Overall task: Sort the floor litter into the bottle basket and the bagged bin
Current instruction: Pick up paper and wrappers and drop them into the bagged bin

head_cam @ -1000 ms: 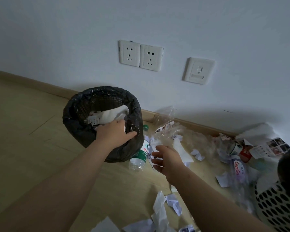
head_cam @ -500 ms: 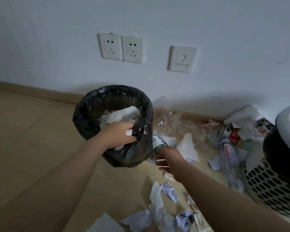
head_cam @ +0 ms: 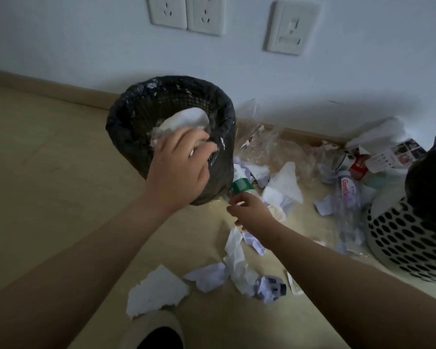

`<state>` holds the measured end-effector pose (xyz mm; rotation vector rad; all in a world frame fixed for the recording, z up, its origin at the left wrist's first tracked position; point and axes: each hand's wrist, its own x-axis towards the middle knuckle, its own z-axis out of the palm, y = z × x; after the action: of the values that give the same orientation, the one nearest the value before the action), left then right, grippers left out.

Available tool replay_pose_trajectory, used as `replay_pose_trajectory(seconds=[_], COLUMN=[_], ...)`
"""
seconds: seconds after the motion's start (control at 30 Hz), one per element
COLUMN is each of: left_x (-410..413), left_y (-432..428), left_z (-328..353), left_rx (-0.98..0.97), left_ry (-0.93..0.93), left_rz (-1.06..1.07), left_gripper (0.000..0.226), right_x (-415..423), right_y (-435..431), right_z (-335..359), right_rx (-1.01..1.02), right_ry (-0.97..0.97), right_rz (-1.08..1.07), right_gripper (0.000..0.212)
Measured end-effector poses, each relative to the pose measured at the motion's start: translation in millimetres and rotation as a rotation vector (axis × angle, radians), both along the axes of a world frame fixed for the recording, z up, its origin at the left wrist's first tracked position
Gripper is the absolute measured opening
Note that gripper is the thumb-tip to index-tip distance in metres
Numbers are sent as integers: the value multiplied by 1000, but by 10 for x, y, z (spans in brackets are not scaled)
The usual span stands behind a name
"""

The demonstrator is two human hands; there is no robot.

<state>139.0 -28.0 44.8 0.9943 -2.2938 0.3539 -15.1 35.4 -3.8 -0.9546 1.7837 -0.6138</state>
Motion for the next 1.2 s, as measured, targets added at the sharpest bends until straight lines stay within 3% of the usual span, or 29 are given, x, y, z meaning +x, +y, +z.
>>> replay_pose_trajectory(seconds=[0.1,0.23,0.33,0.4,0.5,0.63,0.77,0.9,1.2], left_x=[21,235,446,594,694,696,603,464,-187], left_y=[361,665,722,725,744,751,676,607,349], left_z=[-343,-965,-1201,-1306,-1315,-1309,-1259,-1228,-884], left_rx=[33,489,849,1017,1089,1106,1074,949,1189], left_ry=[50,-175,-409,-684,-877,-844,-854,-884,-290], left_rz=[-228,-453,-302,-163,-102,-3,53,39,3], left_gripper=[19,17,26,40,72,84,62,46,30], right_x=[61,180,283,354,323,164,59,-13,-464], right_y=[214,530,757,848,915,898,873,788,423], right_z=[-211,-471,-599,-636,-690,-772,-776,-708,-453], right_rx=[8,-60,-144,-242,-160,-43,-3,62,84], right_ry=[203,495,684,787,843,903,899,847,692], right_rz=[182,457,727,841,1016,1059,989,862,497], right_gripper=[19,31,39,43,52,61,49,50,32])
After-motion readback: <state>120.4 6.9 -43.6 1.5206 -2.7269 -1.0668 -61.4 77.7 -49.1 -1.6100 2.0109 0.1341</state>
